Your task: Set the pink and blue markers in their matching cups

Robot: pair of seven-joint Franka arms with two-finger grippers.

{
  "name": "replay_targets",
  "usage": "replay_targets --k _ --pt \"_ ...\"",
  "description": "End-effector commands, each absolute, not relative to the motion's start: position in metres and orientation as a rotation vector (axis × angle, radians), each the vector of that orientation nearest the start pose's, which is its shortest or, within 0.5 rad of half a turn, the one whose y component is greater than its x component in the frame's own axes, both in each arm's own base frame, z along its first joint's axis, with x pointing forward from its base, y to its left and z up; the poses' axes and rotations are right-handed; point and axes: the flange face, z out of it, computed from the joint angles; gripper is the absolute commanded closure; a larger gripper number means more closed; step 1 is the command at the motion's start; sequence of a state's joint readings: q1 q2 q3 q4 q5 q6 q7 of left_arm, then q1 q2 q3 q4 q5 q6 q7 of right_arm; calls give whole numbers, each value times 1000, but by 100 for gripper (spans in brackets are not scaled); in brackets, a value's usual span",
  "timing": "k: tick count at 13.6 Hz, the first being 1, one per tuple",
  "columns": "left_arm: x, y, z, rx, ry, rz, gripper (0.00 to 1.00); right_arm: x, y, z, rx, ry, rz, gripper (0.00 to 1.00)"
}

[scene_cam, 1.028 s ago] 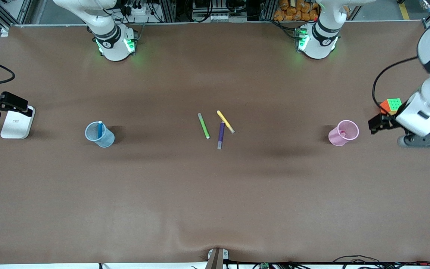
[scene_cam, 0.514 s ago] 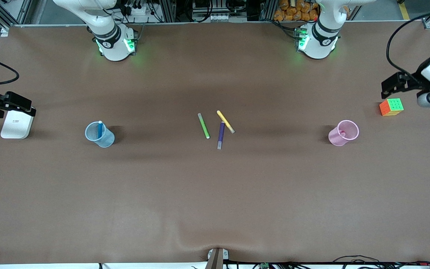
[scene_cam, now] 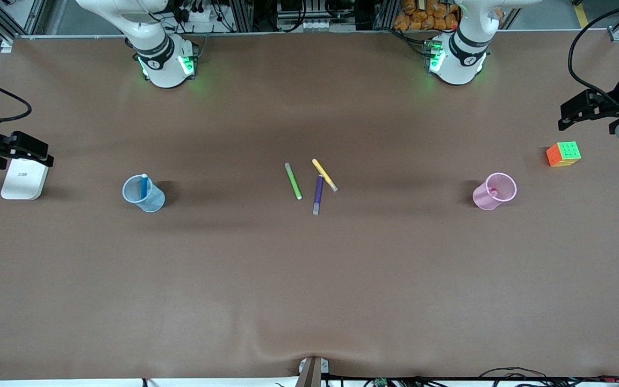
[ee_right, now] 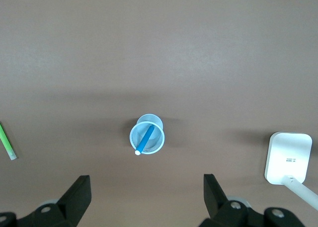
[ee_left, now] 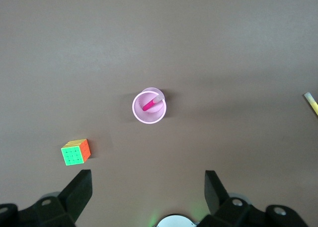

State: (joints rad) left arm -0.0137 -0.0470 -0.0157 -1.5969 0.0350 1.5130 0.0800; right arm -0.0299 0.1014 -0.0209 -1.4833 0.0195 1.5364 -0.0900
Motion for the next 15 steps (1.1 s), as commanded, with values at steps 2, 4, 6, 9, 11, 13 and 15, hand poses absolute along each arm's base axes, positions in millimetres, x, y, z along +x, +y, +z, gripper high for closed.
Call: replay_targets --k 2,4,6,9,11,13,15 --pt "521 -8 651 -3118 163 35 0 567 -27 609 -3137 -41 82 0" --pt "518 -5 649 -3114 119 53 0 565 -26 608 -3137 -41 79 0" --pt "518 -6 648 -3110 6 64 0 565 -26 608 -3137 -41 77 0" --pt "517 -6 652 -3109 32 52 0 565 -28 608 -3137 -39 77 0" --pt "518 -7 651 -3109 34 52 0 565 -31 608 -3137 -36 77 0" --pt "522 -5 646 -3109 15 66 0 565 -32 608 -3137 -36 77 0" --pt "529 -4 649 -3110 1 52 0 565 -31 607 -3136 -38 79 0"
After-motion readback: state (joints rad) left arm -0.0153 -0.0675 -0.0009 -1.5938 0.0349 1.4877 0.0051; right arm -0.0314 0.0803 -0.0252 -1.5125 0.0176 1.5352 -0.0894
